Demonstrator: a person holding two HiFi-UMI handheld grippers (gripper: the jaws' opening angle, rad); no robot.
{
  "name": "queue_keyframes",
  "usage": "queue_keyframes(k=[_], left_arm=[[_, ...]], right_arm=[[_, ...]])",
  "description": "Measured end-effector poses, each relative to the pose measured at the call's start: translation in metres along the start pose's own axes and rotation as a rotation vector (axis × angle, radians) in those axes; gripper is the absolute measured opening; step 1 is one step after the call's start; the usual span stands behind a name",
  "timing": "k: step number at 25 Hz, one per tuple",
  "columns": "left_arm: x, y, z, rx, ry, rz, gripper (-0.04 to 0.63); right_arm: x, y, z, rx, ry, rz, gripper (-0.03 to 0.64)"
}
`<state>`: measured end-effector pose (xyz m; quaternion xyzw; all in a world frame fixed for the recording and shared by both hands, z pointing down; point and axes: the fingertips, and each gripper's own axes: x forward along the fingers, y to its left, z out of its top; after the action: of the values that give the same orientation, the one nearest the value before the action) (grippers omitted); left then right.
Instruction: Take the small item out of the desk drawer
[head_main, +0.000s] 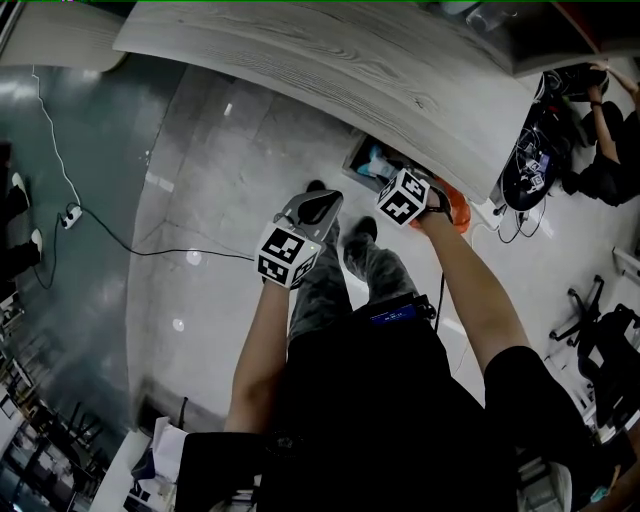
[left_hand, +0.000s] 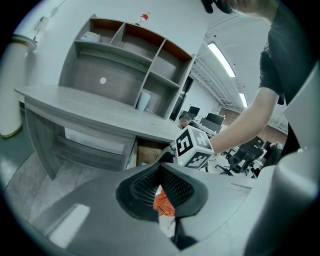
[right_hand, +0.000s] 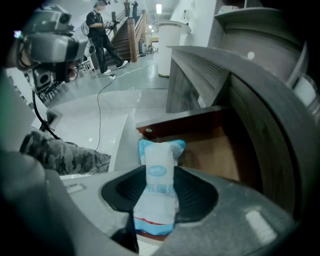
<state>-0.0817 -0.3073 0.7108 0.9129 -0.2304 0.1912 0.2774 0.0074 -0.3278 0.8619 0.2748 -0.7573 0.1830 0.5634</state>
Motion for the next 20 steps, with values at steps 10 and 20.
queue_keyframes(k=[10,20], left_arm=[[-0.011,-0.018,0.023,0.02,-0.004,-0.017,0.0],[-0.022,-0.038,0.049,0.066,0.002,-0.042,0.001]], right_arm=[[-0.051,0.018,0.022,0.017,-0.069,0.018,0.173],[-0.119,0.025,0.035,0.072,-0.175,0.013,0.172]])
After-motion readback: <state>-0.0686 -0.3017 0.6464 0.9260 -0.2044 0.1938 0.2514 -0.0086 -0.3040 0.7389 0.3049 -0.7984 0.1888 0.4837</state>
